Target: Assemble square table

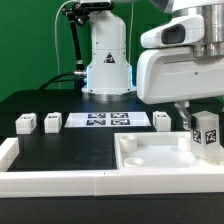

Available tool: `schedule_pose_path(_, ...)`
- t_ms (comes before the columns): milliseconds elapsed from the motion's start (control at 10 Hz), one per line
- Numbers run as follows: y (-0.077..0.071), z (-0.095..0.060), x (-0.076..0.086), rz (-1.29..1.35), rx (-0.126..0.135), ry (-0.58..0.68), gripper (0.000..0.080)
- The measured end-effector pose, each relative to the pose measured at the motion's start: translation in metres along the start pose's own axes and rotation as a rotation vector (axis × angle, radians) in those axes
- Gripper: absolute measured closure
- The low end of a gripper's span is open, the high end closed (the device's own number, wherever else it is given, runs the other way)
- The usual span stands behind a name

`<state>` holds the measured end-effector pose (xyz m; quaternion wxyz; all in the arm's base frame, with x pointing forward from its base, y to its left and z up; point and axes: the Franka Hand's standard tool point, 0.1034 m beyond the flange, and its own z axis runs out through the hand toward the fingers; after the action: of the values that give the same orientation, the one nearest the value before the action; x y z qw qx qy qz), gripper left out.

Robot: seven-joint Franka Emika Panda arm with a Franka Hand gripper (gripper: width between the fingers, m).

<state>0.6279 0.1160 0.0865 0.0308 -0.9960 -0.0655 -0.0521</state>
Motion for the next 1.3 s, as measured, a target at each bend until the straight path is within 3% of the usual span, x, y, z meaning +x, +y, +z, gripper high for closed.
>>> schedule_pose_path(500, 0.0000, 0.0000, 0.0000, 0.036, 0.001, 0.000, 0.0509)
schedule_pose_path(1000, 0.0025, 0.0014, -0.0009, 0.560, 0.001, 0.027, 0.0508)
schedule_pose_path(1300, 0.0035, 0.0016, -0.0024, 0.878, -0.015, 0.032, 0.0508)
